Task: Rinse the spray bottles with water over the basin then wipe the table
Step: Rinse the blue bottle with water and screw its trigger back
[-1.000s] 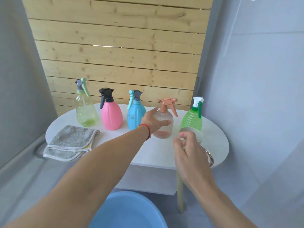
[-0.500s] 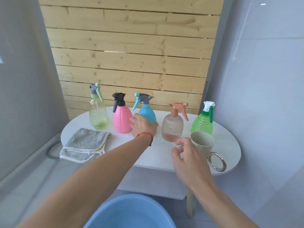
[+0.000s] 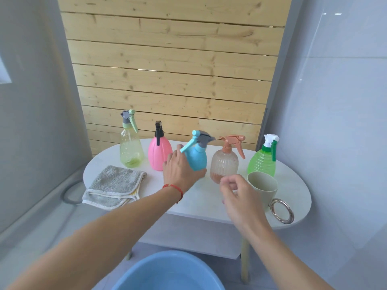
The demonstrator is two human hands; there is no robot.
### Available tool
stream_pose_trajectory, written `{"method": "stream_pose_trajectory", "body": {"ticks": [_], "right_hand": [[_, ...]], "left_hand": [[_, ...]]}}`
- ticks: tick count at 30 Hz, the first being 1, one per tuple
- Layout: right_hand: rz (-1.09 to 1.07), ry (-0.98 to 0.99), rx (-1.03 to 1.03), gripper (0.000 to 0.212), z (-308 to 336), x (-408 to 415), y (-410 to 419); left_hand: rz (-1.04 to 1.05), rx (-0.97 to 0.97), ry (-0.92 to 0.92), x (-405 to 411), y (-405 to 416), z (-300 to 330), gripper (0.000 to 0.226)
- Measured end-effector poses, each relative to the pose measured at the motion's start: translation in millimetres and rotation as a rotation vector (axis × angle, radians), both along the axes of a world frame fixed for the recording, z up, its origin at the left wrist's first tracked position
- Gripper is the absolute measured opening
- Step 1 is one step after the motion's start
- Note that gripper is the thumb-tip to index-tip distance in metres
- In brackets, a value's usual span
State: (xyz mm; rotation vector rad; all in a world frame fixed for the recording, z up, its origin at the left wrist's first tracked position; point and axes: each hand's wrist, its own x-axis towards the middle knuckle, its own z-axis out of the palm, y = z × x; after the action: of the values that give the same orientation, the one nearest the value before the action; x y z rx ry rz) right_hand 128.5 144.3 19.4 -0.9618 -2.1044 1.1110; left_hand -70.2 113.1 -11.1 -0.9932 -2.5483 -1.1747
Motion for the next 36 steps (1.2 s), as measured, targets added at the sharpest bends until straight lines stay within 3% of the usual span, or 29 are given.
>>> {"method": "stream_pose_trajectory", "body": {"ticks": [3,6,9,12,14,17,19,23,26,28,29,33,36], "right_hand": [[0.015,0.257,-0.493,0.042,23,-9,-7],[0.185,0.229,-0.844,0.070,40,-8,-16],[0.304,0.092,-0.828,0.053,32,-13,-28],[0.349,0.012,-0.748,0.034,16,-23,-40],[0.397,0.007,-0.696,0.027,8,-27,-47],[0.476,-0.033,-0.198,0.013,3,-27,-48],[0.528,-0.023,-0.042,0.019,1,-30,-50],[0.517,0.155,-0.375,0.023,3,-38,-60],[0.382,0.291,-0.262,0.016,2,-46,-64],[0.359,0.306,-0.293,0.054,2,-50,-63],[0.363,0.300,-0.355,0.063,4,-51,-62],[0.554,0.133,-0.475,0.031,12,-46,-64],[0.584,0.137,-0.624,0.047,10,-46,-65]], "left_hand": [[-0.127,-0.004,0.294,12,-42,-2,0.076],[-0.089,-0.117,0.667,14,-86,8,0.077],[-0.059,-0.226,0.908,18,-127,16,0.072],[-0.072,-0.320,1.021,23,-158,20,0.073],[-0.081,-0.377,0.998,22,-171,19,0.073],[-0.094,-0.402,0.762,19,-186,15,0.073],[-0.106,-0.395,0.593,16,-195,11,0.075],[-0.112,-0.373,0.547,12,-203,9,0.077],[-0.116,-0.372,0.596,16,-203,10,0.074],[-0.119,-0.371,0.571,17,-204,10,0.074],[-0.118,-0.371,0.549,17,-204,10,0.075],[-0.063,-0.392,0.460,11,-206,8,0.079],[-0.026,-0.394,0.465,5,-209,6,0.079]]}}
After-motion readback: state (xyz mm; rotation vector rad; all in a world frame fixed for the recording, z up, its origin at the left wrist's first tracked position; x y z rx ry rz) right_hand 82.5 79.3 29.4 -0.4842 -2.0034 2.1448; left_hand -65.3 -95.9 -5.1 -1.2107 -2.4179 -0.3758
